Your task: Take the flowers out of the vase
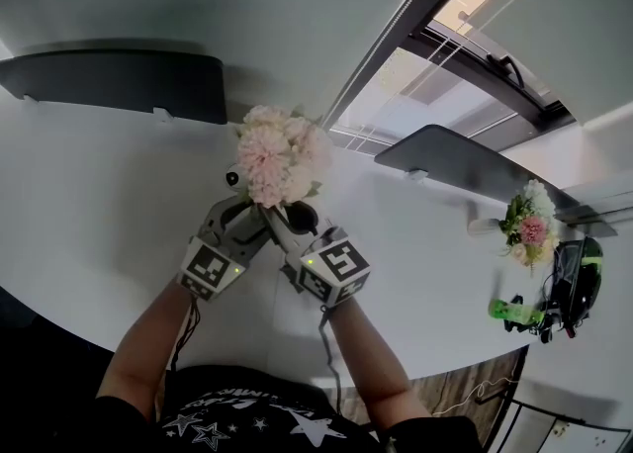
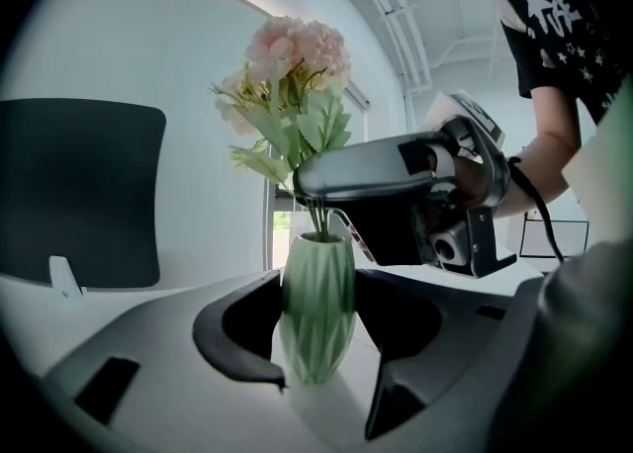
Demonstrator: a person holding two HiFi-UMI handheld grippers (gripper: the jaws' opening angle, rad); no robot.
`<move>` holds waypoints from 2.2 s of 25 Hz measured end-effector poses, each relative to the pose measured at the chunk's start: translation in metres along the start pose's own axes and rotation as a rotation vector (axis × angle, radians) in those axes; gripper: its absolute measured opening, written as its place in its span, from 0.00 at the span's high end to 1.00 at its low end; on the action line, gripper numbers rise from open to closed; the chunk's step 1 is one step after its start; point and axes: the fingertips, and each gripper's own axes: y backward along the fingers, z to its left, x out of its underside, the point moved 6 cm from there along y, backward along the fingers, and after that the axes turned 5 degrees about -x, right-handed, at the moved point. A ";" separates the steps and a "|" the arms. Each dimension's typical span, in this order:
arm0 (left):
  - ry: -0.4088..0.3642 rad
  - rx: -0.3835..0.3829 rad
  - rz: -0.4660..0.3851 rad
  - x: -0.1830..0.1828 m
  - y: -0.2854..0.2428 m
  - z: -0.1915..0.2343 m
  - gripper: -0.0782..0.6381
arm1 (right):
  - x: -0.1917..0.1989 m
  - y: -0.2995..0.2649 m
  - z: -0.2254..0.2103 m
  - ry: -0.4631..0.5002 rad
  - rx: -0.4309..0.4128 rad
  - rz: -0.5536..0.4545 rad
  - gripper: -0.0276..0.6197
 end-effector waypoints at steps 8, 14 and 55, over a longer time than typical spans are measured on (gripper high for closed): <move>-0.003 0.003 0.008 -0.001 -0.001 0.001 0.56 | -0.035 0.011 0.007 -0.004 -0.031 -0.093 0.82; -0.007 0.004 0.012 0.001 -0.004 0.000 0.55 | -0.056 0.024 0.015 0.032 -0.042 -0.137 0.82; 0.083 -0.220 -0.221 -0.086 0.161 -0.072 0.74 | -0.052 0.143 0.119 0.056 0.030 -0.243 0.82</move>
